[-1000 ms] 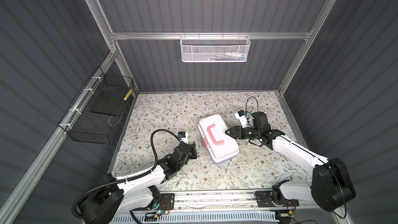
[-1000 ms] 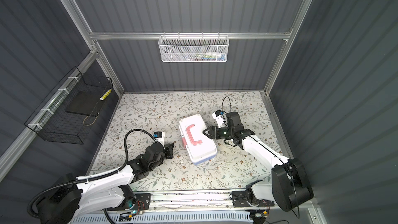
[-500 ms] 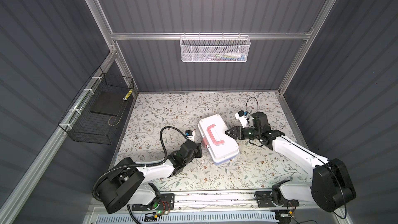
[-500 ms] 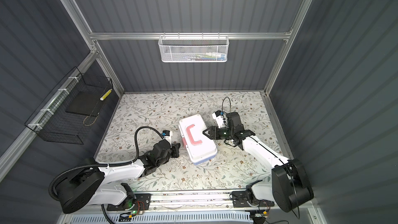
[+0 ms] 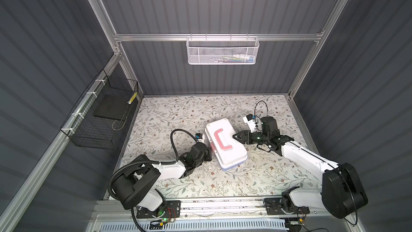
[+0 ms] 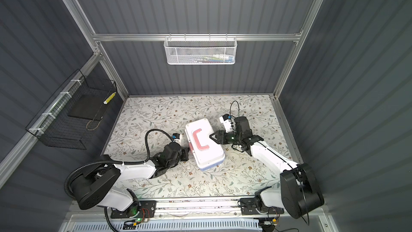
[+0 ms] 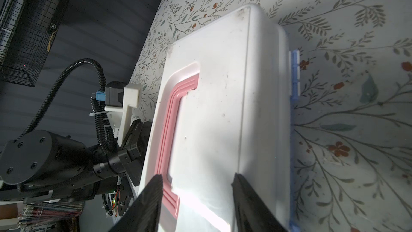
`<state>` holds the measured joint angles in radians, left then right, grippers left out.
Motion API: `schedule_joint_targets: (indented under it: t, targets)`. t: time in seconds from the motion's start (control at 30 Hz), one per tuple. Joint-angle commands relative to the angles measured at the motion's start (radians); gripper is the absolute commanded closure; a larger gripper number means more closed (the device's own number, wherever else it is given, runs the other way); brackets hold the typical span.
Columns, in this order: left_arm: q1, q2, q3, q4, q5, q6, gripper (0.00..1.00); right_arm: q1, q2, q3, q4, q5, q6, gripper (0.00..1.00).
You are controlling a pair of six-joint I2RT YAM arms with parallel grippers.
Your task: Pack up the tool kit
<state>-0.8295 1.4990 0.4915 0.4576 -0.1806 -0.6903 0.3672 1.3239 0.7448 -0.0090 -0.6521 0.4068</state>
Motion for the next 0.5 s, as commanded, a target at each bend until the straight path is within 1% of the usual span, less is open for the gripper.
schedule_joint_targets:
  t: [0.0, 0.33, 0.4, 0.47]
  targets:
    - [-0.003, 0.010, 0.069, 0.035, 0.056, 0.027, 1.00, 0.018, 0.049, -0.068, -0.171, -0.017, 0.012, 0.46]
    - [-0.003, 0.009, 0.124, 0.013, 0.088, 0.038, 1.00, 0.018, 0.049, -0.096, -0.133, -0.037, 0.031, 0.46]
    - [-0.002, 0.002, 0.134, -0.003, 0.078, 0.049, 1.00, 0.018, 0.051, -0.096, -0.127, -0.039, 0.034, 0.46]
    - [-0.002, -0.013, 0.153, -0.089, 0.030, 0.062, 1.00, 0.017, 0.038, -0.094, -0.135, -0.021, 0.032, 0.46]
